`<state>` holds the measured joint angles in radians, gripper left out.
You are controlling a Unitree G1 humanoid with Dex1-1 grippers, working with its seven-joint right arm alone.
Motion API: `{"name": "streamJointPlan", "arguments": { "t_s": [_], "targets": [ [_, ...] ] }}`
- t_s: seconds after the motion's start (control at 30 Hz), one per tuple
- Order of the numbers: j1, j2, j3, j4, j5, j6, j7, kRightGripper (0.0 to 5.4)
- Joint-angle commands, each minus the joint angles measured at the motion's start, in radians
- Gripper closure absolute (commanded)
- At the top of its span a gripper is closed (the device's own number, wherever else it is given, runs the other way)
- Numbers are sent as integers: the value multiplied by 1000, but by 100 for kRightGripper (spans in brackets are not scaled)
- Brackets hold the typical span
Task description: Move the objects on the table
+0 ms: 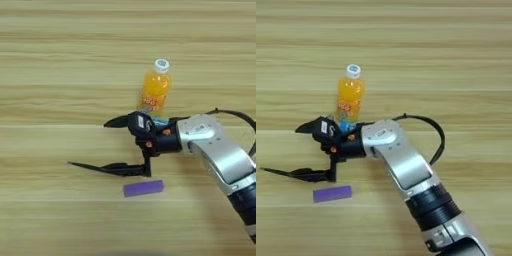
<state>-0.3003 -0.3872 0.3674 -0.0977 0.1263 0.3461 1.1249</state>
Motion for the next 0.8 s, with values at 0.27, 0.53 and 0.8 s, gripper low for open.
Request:
{"name": "streamJointPlan", "arguments": {
  "t_s": [0.27, 0.53, 0.8],
  "targets": [
    [-98, 39, 112, 6, -92, 79, -65, 2],
    [-114, 53, 168, 137, -201, -17, -117, 2],
    [-119, 63, 169, 197, -211, -55, -120, 12]
  ]
}}
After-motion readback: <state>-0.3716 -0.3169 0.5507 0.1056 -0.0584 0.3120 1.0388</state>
